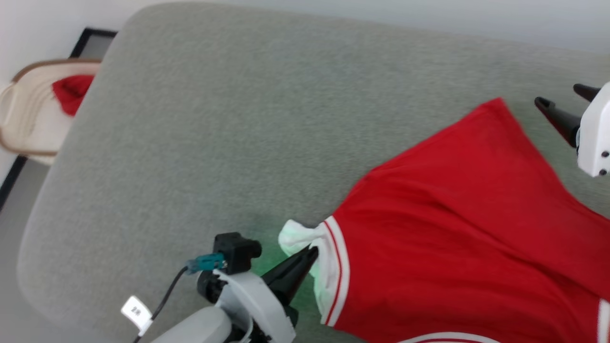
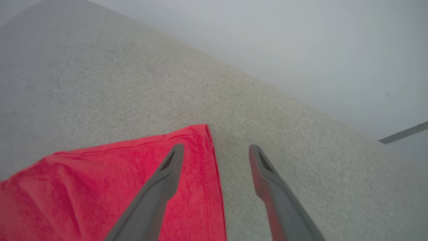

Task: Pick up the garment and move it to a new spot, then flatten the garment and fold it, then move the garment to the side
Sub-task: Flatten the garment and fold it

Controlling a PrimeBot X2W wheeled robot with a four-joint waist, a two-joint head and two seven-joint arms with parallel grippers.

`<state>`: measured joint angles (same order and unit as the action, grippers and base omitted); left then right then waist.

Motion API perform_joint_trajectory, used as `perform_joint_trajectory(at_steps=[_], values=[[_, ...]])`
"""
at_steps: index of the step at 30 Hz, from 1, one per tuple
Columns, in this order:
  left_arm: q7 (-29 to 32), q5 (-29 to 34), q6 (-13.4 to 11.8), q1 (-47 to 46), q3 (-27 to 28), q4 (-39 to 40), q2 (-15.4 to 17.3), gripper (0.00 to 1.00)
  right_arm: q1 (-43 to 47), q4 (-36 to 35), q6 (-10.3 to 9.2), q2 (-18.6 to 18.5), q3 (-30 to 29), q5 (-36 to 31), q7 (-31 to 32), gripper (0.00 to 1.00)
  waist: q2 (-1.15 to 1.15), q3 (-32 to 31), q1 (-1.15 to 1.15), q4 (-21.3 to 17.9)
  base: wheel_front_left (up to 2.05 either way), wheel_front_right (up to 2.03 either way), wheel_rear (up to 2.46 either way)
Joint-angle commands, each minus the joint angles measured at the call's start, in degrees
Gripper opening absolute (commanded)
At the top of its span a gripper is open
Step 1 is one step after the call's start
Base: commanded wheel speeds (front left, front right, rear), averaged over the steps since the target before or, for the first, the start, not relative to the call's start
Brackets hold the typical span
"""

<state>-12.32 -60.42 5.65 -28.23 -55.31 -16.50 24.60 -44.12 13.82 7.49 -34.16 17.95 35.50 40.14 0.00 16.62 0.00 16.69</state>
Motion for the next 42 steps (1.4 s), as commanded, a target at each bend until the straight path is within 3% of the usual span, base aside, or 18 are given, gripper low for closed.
perform_joint_trajectory(at_steps=[1,11,21,22,23,28,36,42], values=[[-0.23,0.38,0.38,-0.78,-0.08,-0.19,-0.34,0.0,-0.86,0.57,0.0,-0.33,0.47,0.54,0.05,1.0,0.0,2.44,0.0,3.11,0.0,0.0,0.0],[-1.12,0.59,1.74,-4.31,-2.45,-3.22,-4.76,0.0,-8.99,15.67,0.0,-1.62,6.43,2.65,4.33,1.0,0.0,6.43,0.0,8.93,0.0,0.0,0.0],[-2.16,-0.69,1.93,-6.2,-4.5,-4.12,-6.61,0.0,-11.7,27.21,-0.03,-0.64,9.78,4.96,10.48,1.0,0.0,8.81,0.0,11.46,0.0,0.0,0.0],[-2.26,-0.93,1.94,-6.34,-4.69,-4.11,-6.61,0.0,-11.71,28.28,-0.03,-0.44,10.01,4.8,11.43,0.63,0.0,8.91,0.0,11.54,0.0,0.0,0.0],[-2.29,-1.17,1.94,-6.52,-4.86,-4.1,-6.6,0.0,-11.81,28.97,-0.03,-0.22,10.43,4.89,12.25,0.0,0.0,9.04,0.0,11.6,0.0,0.0,0.0],[-2.57,-1.91,1.95,-6.88,-5.51,-4.3,-6.35,0.0,-12.58,31.09,-0.02,0.01,11.21,4.6,14.44,0.0,0.0,9.16,0.0,11.6,0.0,0.0,0.0],[-2.8,-2.79,1.91,-7.2,-5.9,-4.8,-5.47,0.0,-14.42,31.24,-0.01,0.71,11.12,4.78,11.98,0.0,0.0,7.49,0.0,10.13,0.0,0.0,0.0],[-2.43,-3.98,1.91,-8.45,-6.51,-3.73,-2.72,0.0,-16.26,29.67,-0.01,1.59,11.36,6.2,9.02,0.0,0.0,4.8,0.0,8.06,0.0,0.0,0.0]])
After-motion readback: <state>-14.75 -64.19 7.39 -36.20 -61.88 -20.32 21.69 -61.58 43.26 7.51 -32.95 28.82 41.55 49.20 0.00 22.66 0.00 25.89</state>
